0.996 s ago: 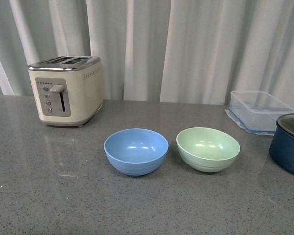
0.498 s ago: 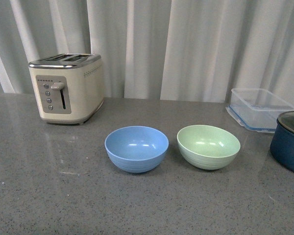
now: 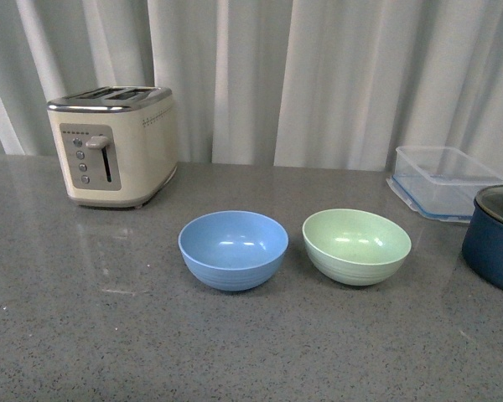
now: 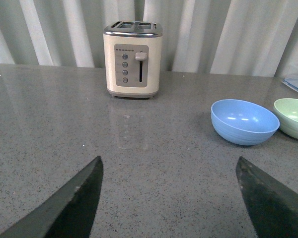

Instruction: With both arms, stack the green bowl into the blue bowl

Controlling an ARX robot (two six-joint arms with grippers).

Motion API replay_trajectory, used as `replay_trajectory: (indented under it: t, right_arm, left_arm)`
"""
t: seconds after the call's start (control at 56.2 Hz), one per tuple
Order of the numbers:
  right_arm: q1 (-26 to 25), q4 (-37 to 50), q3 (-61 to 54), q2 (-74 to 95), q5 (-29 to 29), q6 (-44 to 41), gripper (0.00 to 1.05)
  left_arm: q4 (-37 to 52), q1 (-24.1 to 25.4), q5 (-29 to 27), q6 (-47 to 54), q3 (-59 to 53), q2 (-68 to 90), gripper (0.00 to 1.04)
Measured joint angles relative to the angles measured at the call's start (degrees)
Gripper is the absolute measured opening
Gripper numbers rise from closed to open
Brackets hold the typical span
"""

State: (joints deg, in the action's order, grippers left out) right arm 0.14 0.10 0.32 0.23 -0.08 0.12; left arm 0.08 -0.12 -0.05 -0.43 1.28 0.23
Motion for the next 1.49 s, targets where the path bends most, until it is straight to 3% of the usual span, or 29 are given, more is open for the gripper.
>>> replay_trajectory:
  t: [0.089, 0.178, 0.214, 0.285, 0.356, 0.516, 0.641, 0.747, 1.068, 1.495]
  right_arm:
    - [0.0, 0.0, 0.0, 0.0, 0.0, 0.0, 0.95]
    - [0.0, 0.0, 0.0, 0.0, 0.0, 0.0, 0.95]
    - [-0.7, -1.0, 0.3, 0.6, -2.2, -1.1, 0.95]
    - [-2.6, -4.9, 3.0, 5.6, -11.8, -5.6, 0.95]
    - [-2.2, -3.7, 5.8, 11.8, -14.1, -8.0, 0.95]
    - [2.7, -2.4, 19.3, 30.4, -13.0, -7.3, 0.95]
    - [9.4, -9.6, 37.7, 52.0, -9.5, -3.7, 0.95]
    - [12.0, -14.4, 49.1, 64.7, -6.2, -1.8, 0.95]
    - [12.7, -19.2, 71.7, 92.8, -0.1, 1.7, 0.95]
    - [11.3, -20.3, 84.2, 111.7, 5.8, 2.1, 0.95]
  left_arm:
    - [0.0, 0.0, 0.0, 0.1, 0.0, 0.0, 1.00]
    - [0.0, 0.0, 0.0, 0.1, 0.0, 0.0, 0.97]
    - [0.0, 0.0, 0.0, 0.1, 0.0, 0.0, 0.98]
    - [0.0, 0.0, 0.0, 0.1, 0.0, 0.0, 0.98]
    - [0.0, 0.0, 0.0, 0.1, 0.0, 0.0, 0.98]
    - [0.0, 0.0, 0.0, 0.1, 0.0, 0.0, 0.98]
    - [0.0, 0.0, 0.0, 0.1, 0.0, 0.0, 0.98]
    - [0.0, 0.0, 0.0, 0.1, 0.0, 0.0, 0.98]
    - [0.0, 0.0, 0.0, 0.1, 0.0, 0.0, 0.98]
    - [0.0, 0.0, 0.0, 0.1, 0.0, 0.0, 0.98]
